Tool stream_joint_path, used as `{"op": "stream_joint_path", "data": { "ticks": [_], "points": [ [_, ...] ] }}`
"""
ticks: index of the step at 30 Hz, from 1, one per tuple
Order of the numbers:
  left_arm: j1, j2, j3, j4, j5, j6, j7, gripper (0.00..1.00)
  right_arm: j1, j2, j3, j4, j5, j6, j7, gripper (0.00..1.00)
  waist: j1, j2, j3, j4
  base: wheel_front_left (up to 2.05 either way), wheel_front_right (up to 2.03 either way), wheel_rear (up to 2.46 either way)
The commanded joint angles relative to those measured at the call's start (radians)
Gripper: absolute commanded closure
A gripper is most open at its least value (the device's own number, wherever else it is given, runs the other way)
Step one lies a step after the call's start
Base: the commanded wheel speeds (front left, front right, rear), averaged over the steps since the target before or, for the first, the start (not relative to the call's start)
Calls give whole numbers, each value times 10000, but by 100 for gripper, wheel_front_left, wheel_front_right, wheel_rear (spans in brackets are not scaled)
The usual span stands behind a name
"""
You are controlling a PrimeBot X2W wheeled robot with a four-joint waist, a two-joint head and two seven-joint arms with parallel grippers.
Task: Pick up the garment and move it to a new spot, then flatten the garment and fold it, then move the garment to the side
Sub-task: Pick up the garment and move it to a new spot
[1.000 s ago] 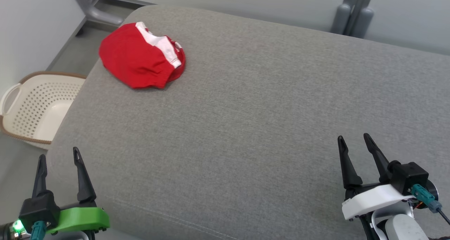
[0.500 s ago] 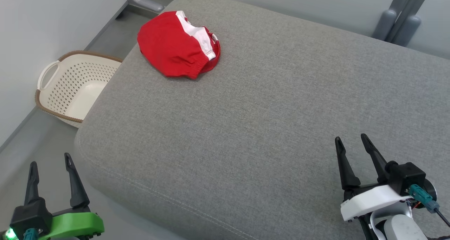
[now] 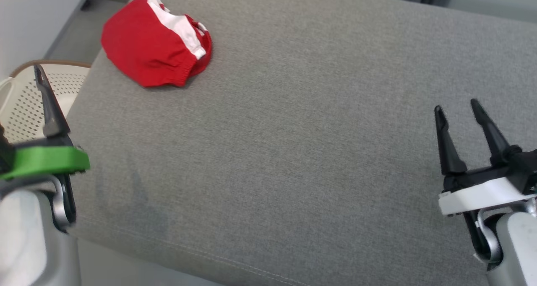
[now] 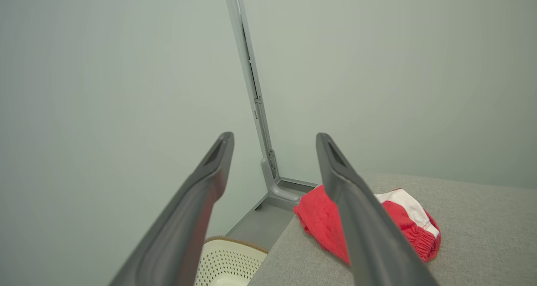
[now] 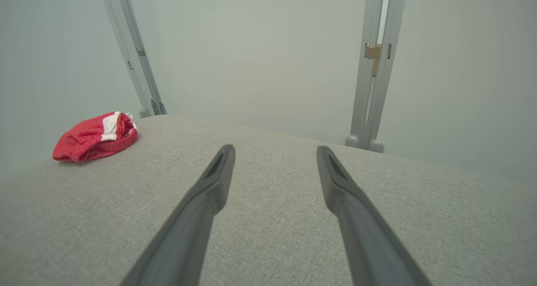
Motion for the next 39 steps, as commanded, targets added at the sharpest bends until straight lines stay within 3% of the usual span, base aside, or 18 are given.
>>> {"op": "stream_joint_path", "data": {
  "ticks": [1, 9, 16, 25, 32, 33, 34, 39],
  "points": [
    [-728, 184, 32, 222, -16, -34, 48, 0, -242, -175, -125, -248, 107, -11, 67, 0, 0, 0, 1412, -1258, 0, 0, 0],
    [-3915, 1066, 288, 1985, -333, -14, 525, 0, -549, -757, -932, -1491, 341, -11, 273, 0, 0, 0, 3243, -2399, 0, 0, 0],
    [-5652, 1470, 100, 3845, -410, -113, 1511, 0, -349, -1231, -1574, -2451, 535, -11, 490, 0, 0, 0, 4238, -2726, 0, 0, 0],
    [-6584, 1606, -106, 6769, -630, -353, 3039, 0, -397, -1558, -1860, -2824, 672, -11, 725, 0, 0, 0, 4607, -2675, 0, 0, 0],
    [-6511, 1351, 1, 8643, -1131, -575, 4693, 1, -446, -1534, -1702, -2744, 600, -11, 760, 0, 0, 0, 4391, -2644, 0, 0, 0],
    [-6523, 1292, 72, 8833, -1287, -643, 4854, 57, -453, -1527, -1657, -2716, 587, -11, 775, 0, 0, 0, 4338, -2662, 0, 0, 0],
    [-6551, 1297, 96, 8951, -1302, -706, 4902, 100, -468, -1536, -1607, -2698, 577, -11, 784, 0, 0, 0, 4282, -2687, 0, 0, 0],
    [-6680, 1554, 5, 8981, -1233, -717, 4116, 100, -549, -1451, -1469, -2556, 552, -11, 727, 0, 0, 0, 3945, -2797, 0, 0, 0]
  ]
}}
